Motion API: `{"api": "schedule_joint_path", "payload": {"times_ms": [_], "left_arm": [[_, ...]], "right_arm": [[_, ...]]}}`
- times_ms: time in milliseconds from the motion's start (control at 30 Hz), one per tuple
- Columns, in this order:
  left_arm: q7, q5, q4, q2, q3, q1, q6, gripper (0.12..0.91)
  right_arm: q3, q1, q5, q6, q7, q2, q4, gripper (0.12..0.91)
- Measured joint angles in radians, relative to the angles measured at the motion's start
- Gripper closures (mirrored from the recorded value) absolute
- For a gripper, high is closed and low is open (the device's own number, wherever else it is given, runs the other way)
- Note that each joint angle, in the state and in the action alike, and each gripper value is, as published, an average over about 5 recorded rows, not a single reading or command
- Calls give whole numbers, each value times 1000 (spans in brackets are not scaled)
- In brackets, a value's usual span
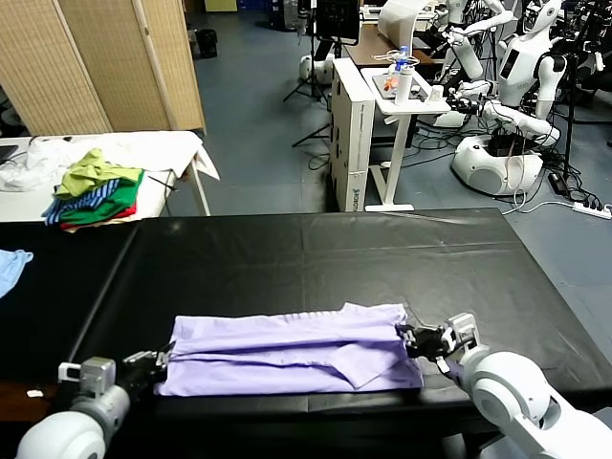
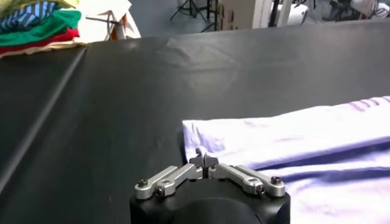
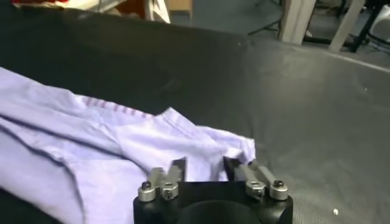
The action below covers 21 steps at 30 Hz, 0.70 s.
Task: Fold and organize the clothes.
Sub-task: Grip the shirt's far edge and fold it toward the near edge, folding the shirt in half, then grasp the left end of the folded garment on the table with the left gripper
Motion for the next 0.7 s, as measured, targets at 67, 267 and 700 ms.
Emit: {"api": "schedule_joint_path", "payload": {"times_ms": [67, 267, 700], "left_arm": [[-11, -16, 10, -4, 2, -20, -19, 832], [-8, -26, 64, -26, 37, -96, -52, 498], [19, -17, 179, -52, 94, -180, -67, 124]], "right_arm": [[5, -7, 5, 0, -1, -4, 10, 843], [40, -40, 34, 0, 4, -23, 66, 507], [60, 3, 0, 30, 60, 79, 10, 119]]}}
